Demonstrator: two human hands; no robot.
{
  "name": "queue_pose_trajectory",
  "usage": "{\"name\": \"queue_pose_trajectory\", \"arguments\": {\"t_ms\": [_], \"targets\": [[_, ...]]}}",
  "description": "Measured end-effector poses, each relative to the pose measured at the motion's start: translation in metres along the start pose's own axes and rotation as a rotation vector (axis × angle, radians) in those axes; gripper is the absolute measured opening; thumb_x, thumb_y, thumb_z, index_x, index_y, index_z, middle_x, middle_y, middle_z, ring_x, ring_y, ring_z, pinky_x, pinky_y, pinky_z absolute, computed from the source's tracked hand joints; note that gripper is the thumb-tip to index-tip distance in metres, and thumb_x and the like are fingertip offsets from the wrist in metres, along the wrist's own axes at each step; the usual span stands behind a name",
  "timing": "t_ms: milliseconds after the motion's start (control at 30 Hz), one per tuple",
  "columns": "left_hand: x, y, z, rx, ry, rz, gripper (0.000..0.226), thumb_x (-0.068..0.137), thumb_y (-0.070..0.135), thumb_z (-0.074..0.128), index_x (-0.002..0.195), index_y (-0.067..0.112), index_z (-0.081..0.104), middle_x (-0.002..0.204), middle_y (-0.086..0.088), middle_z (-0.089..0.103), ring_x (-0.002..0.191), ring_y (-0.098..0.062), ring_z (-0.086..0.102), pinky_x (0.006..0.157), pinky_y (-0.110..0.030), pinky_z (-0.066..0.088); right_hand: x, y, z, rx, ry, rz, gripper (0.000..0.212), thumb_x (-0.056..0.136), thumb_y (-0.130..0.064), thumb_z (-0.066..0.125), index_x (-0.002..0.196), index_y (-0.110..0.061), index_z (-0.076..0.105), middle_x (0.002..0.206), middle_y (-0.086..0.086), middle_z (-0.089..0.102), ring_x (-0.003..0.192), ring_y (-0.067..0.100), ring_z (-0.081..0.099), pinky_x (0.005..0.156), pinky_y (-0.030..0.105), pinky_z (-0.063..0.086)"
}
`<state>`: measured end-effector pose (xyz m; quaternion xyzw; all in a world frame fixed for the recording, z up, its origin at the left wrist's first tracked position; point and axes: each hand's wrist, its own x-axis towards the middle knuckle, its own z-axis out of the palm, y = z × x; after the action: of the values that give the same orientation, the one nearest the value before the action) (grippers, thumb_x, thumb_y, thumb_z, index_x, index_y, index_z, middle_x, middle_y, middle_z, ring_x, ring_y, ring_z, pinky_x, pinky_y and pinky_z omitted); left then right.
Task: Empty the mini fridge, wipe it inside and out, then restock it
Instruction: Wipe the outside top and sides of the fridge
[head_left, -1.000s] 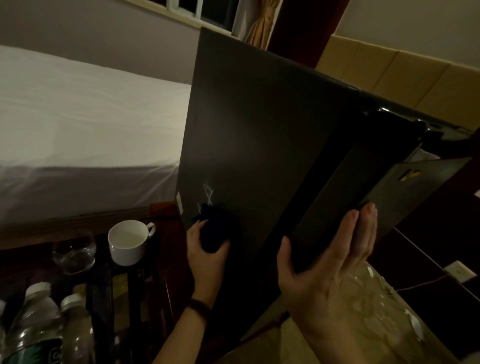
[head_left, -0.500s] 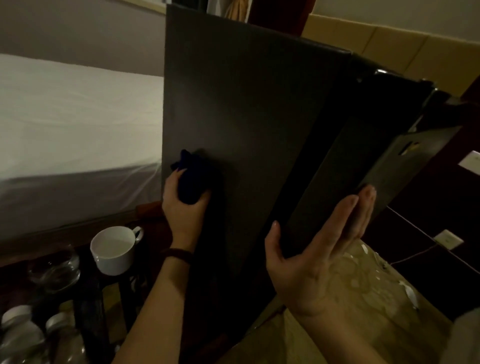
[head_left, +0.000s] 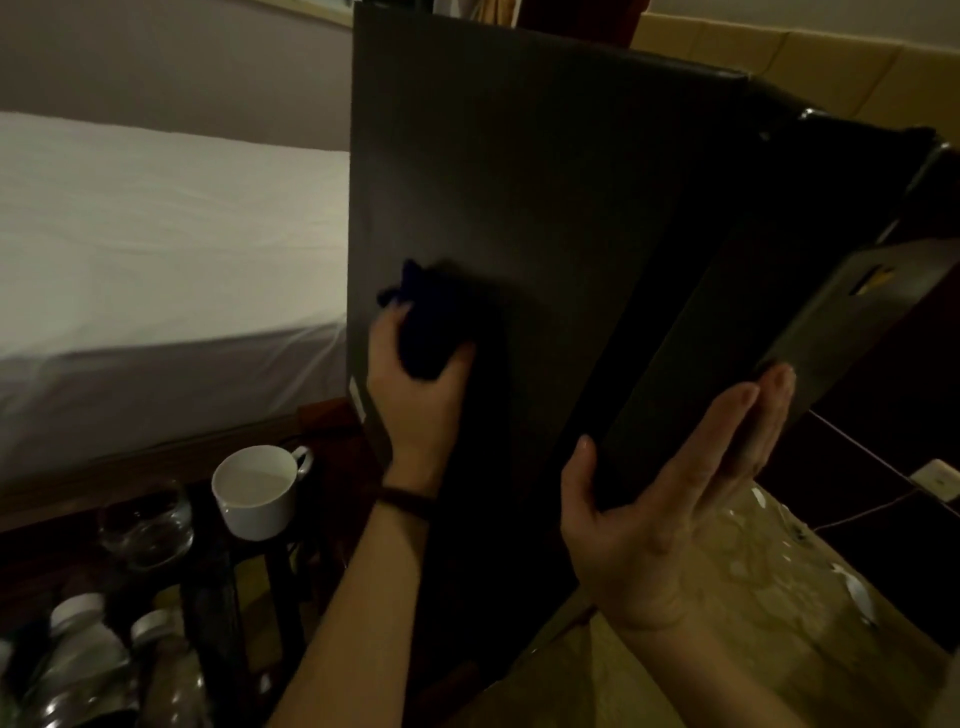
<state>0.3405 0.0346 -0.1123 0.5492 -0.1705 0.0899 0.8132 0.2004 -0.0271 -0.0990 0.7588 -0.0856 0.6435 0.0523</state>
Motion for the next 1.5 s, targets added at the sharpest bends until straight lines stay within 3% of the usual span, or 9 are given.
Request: {"name": "queue_pose_trajectory", "arguments": {"t_ms": [100, 233, 400, 533, 767, 1067, 1233, 1367, 1500], "targets": [[0.042, -0.003, 0.004, 0.032, -0.013, 0.025, 0.069, 0.066, 0.039, 0.061, 0.120, -0.001, 0.046, 0.117, -0.019, 0.056, 0.105, -0.021, 0.054, 0.088, -0.023, 0.044, 0.000, 0.000, 0.000, -0.003, 0.002, -0.008, 0.095, 0.079, -0.016, 0.061, 0.149, -0.017, -0.003, 0.156, -0.009, -0.005, 0.144, 0.021, 0.002, 0.116, 0.041, 0.012], [0.015, -0.080, -0.030, 0.066, 0.120, -0.337, 0.043, 0.090, 0.013, 0.055, 0.131, 0.004, 0.043, 0.129, -0.014, 0.051, 0.117, -0.019, 0.048, 0.080, -0.004, 0.037, 0.000, 0.003, 0.000, -0.007, -0.003, -0.023, 0.094, 0.080, -0.016, 0.061, 0.149, -0.018, -0.004, 0.155, -0.010, -0.006, 0.144, 0.020, 0.001, 0.116, 0.042, 0.012], [-0.076, -0.128, -0.048, 0.097, 0.269, -0.730, 0.041, 0.092, 0.020, 0.053, 0.132, 0.016, 0.043, 0.133, -0.010, 0.049, 0.122, -0.026, 0.045, 0.100, -0.035, 0.034, 0.000, 0.003, 0.001, -0.004, -0.005, -0.026, 0.094, 0.080, -0.016, 0.060, 0.148, -0.019, -0.005, 0.155, -0.011, -0.007, 0.144, 0.019, 0.000, 0.116, 0.042, 0.012], [-0.129, -0.074, -0.021, 0.043, 0.278, -0.608, 0.043, 0.085, 0.013, 0.059, 0.120, 0.034, 0.046, 0.129, 0.000, 0.049, 0.122, -0.020, 0.046, 0.106, -0.045, 0.036, 0.000, 0.002, 0.001, 0.003, 0.009, -0.031, 0.095, 0.079, -0.014, 0.061, 0.148, -0.018, -0.004, 0.155, -0.010, -0.006, 0.144, 0.020, 0.000, 0.116, 0.042, 0.012], [-0.140, -0.014, 0.009, 0.047, 0.139, -0.062, 0.047, 0.060, 0.041, 0.065, 0.100, 0.057, 0.046, 0.117, 0.010, 0.051, 0.110, -0.007, 0.052, 0.093, -0.029, 0.045, 0.001, 0.001, 0.001, 0.045, 0.013, -0.024, 0.085, 0.084, -0.018, 0.052, 0.149, -0.020, -0.004, 0.155, -0.012, -0.007, 0.144, 0.018, -0.001, 0.117, 0.040, 0.009], [-0.121, -0.105, -0.030, 0.173, 0.352, -0.794, 0.044, 0.086, 0.029, 0.059, 0.128, 0.020, 0.048, 0.126, -0.007, 0.054, 0.114, -0.025, 0.052, 0.100, -0.048, 0.041, 0.000, 0.000, 0.003, 0.052, 0.020, -0.002, 0.084, 0.085, -0.017, 0.051, 0.149, -0.019, -0.003, 0.156, -0.009, -0.007, 0.144, 0.020, -0.001, 0.117, 0.041, 0.009], [-0.094, -0.023, 0.000, 0.110, 0.257, -0.443, 0.037, 0.081, 0.024, 0.064, 0.116, 0.016, 0.054, 0.112, -0.005, 0.060, 0.104, -0.019, 0.058, 0.081, -0.019, 0.046, 0.000, 0.000, 0.002, 0.062, 0.018, -0.003, 0.083, 0.085, -0.018, 0.051, 0.149, -0.018, -0.003, 0.157, -0.008, -0.006, 0.144, 0.022, 0.000, 0.117, 0.042, 0.009], [-0.031, 0.050, 0.028, 0.040, 0.091, 0.031, 0.056, 0.060, 0.051, 0.059, 0.108, 0.022, 0.052, 0.109, -0.006, 0.061, 0.099, -0.013, 0.058, 0.086, -0.022, 0.047, 0.000, 0.000, 0.003, 0.073, 0.033, -0.004, 0.081, 0.086, -0.019, 0.049, 0.149, -0.017, -0.001, 0.157, -0.008, -0.004, 0.144, 0.022, 0.001, 0.117, 0.042, 0.010], [0.057, 0.053, 0.031, 0.089, 0.079, 0.141, 0.063, 0.064, 0.048, 0.060, 0.114, 0.009, 0.053, 0.110, -0.009, 0.061, 0.099, -0.015, 0.056, 0.079, -0.010, 0.042, -0.001, -0.001, 0.001, 0.048, 0.009, 0.004, 0.082, 0.086, -0.018, 0.050, 0.149, -0.017, -0.001, 0.157, -0.007, -0.005, 0.144, 0.022, 0.001, 0.117, 0.040, 0.010]]}}
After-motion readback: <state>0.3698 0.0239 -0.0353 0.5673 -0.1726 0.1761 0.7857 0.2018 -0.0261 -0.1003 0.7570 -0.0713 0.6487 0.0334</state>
